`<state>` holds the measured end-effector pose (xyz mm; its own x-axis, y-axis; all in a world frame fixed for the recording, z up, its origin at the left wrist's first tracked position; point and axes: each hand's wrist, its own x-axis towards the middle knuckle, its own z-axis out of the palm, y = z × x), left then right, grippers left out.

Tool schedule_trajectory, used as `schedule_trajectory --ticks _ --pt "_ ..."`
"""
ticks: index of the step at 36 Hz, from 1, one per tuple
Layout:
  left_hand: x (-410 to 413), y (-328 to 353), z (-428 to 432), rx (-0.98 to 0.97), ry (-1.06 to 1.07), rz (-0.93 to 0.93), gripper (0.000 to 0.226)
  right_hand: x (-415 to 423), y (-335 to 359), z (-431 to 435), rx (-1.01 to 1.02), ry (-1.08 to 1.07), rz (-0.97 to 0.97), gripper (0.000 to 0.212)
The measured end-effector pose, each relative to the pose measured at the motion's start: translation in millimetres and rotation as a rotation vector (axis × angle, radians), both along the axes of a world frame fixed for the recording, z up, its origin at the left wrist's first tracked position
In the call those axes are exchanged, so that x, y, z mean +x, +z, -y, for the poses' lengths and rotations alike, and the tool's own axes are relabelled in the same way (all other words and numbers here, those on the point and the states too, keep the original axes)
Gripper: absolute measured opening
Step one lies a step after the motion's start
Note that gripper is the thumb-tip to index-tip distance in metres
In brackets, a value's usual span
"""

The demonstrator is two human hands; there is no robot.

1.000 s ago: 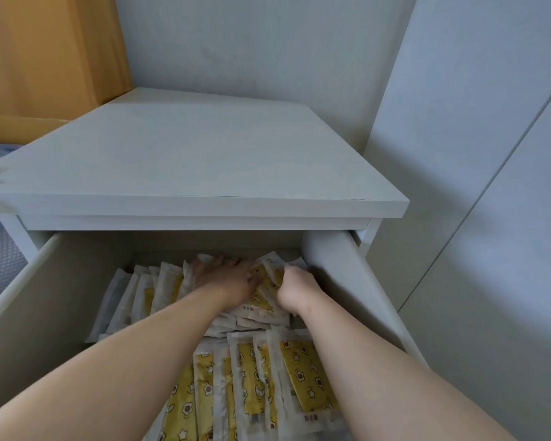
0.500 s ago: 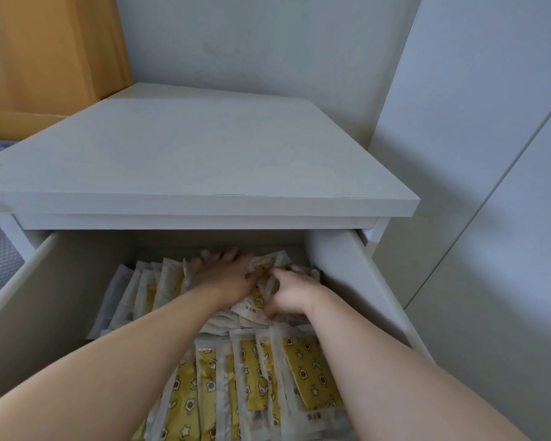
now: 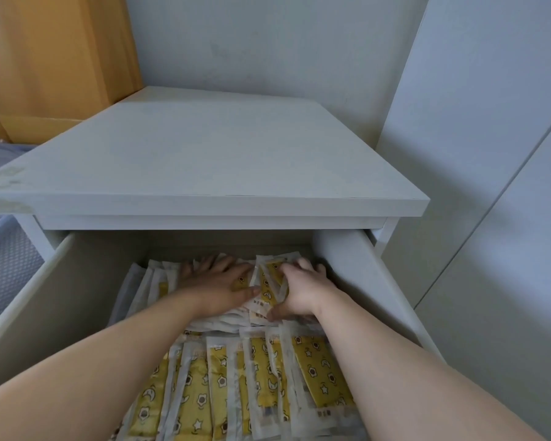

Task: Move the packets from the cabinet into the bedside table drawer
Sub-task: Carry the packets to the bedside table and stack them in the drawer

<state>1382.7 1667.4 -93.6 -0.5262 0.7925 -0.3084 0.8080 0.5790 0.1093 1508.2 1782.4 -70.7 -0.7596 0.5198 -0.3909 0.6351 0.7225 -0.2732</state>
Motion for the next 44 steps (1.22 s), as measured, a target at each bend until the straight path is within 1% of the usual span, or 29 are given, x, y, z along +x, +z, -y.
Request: schedule_trajectory --ticks 3,5,7,10,12,14,16,19,22,27,29,31,32,34,37,39,41,44 --pt "1.8 3.6 -1.5 0.036 0.025 -0.024 0.066 -0.6 0.7 0.6 -0.086 -0.007 0.052 0.105" --pt "4.6 6.5 -5.1 0.057 0.007 -0.083 0.062 -2.5 1.5 0.8 -0.093 0.011 0.073 0.103" --pt "7.9 9.3 -13.4 0.096 0.017 -0.097 0.057 -4.7 2.5 1.0 -0.107 0.01 0.06 0.097" --pt "8.9 10.5 -30.5 0.16 0.097 0.015 0.053 -6.5 6.4 1.3 -0.147 -0.033 0.026 0.094" --pt "8.8 7.2 -38.8 0.159 0.1 0.086 0.049 -7.1 8.8 1.5 -0.151 -0.044 0.005 0.093" --pt "9.2 1.4 -44.6 0.113 0.049 0.077 0.045 -6.7 10.1 1.9 -0.121 -0.043 -0.017 0.086" --pt "9.8 -3.0 -47.6 0.083 0.01 0.039 0.044 -5.9 11.2 1.2 -0.058 -0.042 -0.059 0.071" --pt "12.2 -1.6 -48.8 0.077 -0.049 0.043 0.042 -4.6 11.7 -1.3 0.045 -0.048 -0.15 0.051" --pt "13.9 0.5 -49.0 0.055 -0.103 0.042 0.044 -2.4 9.8 -0.3 0.069 -0.023 -0.124 0.044" --pt "11.0 2.4 -47.8 0.044 -0.136 0.038 0.044 -2.0 11.6 0.0 0.053 0.044 0.038 0.048" --pt "12.1 5.8 -45.0 0.095 -0.114 0.057 0.043 -2.2 12.4 -0.5 0.051 0.055 0.099 0.055" --pt "9.9 10.3 -39.7 0.194 -0.052 0.105 0.043 -1.9 13.5 -0.1 0.055 0.058 0.145 0.065" --pt "6.2 12.6 -36.2 0.225 -0.015 0.11 0.044 -1.6 13.9 0.1 0.07 0.066 0.153 0.072" --pt "-3.2 17.0 -27.1 0.204 0.034 0.082 0.047 -0.6 13.6 0.8 0.081 0.089 0.133 0.086" --pt "-12.1 19.5 -12.3 0.116 0.063 0.083 0.051 0.5 11.6 2.8 -0.022 0.11 0.09 0.098" --pt "-12.5 18.6 -5.4 0.072 0.049 0.08 0.054 -0.1 9.5 2.5 -0.03 0.136 0.072 0.096" --pt "-8.9 17.6 -2.2 0.046 0.015 0.066 0.057 -1.6 7.1 1.2 0.007 0.163 0.041 0.092" --pt "3.1 16.9 -2.4 0.012 -0.07 0.022 0.059 -2.8 3.6 0.4 0.015 0.135 -0.017 0.086"
